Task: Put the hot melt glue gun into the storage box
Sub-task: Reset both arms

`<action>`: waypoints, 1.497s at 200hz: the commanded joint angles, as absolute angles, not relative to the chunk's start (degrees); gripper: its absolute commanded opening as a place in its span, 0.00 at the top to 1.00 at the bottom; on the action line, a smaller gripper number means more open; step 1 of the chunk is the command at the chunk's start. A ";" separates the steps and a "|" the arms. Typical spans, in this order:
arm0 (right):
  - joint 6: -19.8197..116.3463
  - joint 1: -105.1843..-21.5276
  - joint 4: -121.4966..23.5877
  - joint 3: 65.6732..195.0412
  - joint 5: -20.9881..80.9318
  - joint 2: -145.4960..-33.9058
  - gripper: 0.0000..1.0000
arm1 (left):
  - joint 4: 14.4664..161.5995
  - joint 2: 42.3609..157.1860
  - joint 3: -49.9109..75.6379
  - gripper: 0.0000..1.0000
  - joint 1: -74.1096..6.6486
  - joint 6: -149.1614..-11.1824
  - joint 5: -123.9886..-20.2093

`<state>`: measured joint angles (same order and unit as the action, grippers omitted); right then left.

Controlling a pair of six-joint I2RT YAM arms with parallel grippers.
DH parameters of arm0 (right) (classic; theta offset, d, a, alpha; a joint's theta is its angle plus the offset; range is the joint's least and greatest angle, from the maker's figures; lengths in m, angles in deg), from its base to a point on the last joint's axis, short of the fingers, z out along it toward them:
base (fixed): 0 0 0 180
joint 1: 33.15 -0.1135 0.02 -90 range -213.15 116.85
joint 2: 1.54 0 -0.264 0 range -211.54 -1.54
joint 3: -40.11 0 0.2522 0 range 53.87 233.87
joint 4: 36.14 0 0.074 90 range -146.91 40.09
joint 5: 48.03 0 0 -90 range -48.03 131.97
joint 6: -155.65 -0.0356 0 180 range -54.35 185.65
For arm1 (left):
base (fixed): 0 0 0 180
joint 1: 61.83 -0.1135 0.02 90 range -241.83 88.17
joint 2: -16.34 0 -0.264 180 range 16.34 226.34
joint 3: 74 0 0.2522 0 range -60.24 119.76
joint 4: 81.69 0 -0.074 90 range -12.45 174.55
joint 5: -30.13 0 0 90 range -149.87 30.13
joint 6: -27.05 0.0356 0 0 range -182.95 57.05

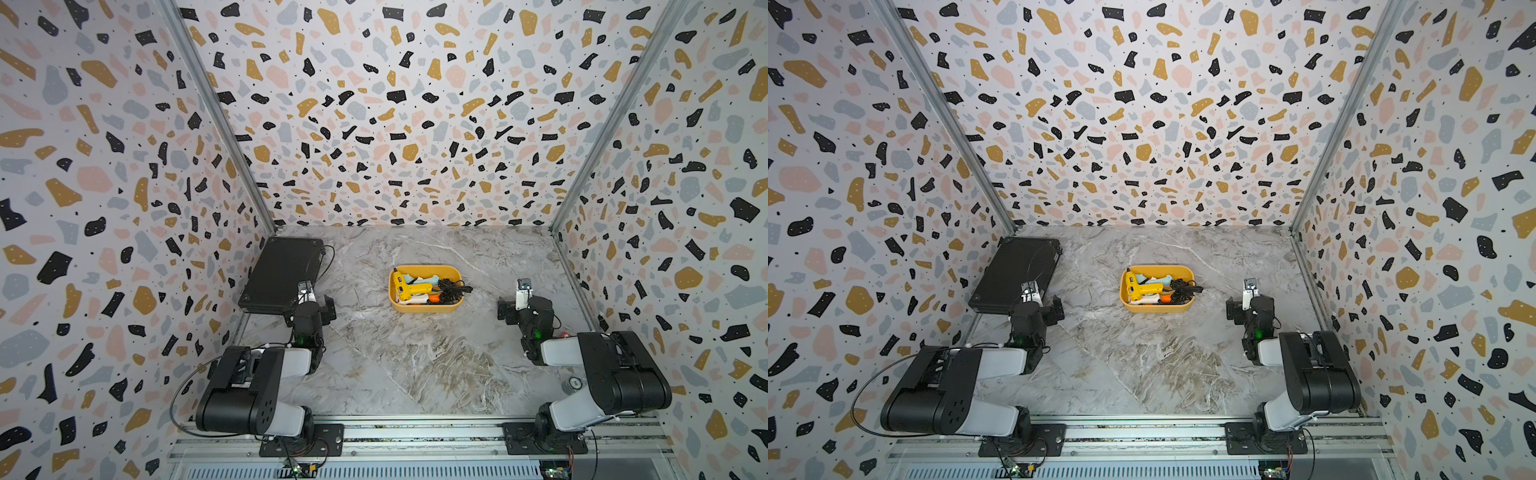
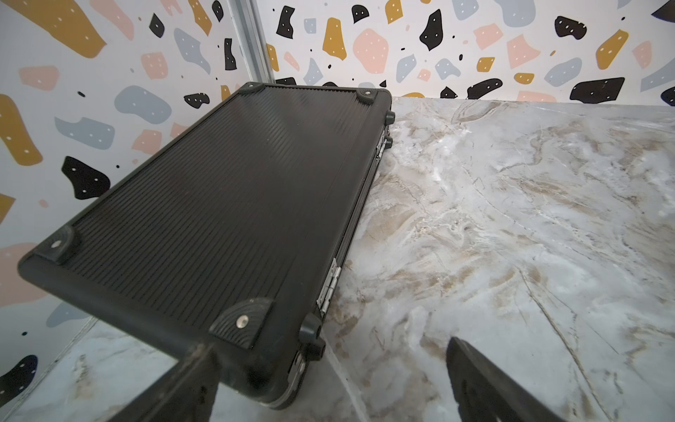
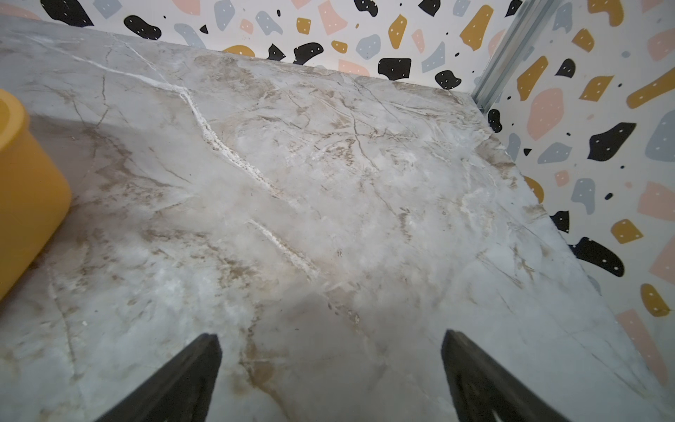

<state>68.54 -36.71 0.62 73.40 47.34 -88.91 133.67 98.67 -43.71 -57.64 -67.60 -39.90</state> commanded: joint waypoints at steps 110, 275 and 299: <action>69.05 -36.34 1.50 73.19 46.59 -88.01 0.01 | 135.71 98.30 -42.93 0.00 -57.61 -66.94 -40.26; 69.05 -36.32 0.36 73.99 46.49 -88.11 0.01 | 135.74 98.31 -42.93 0.00 -57.62 -66.90 -40.19; 68.99 -36.32 0.37 73.93 46.45 -88.20 0.01 | 135.70 98.34 -42.93 0.00 -57.61 -66.86 -40.24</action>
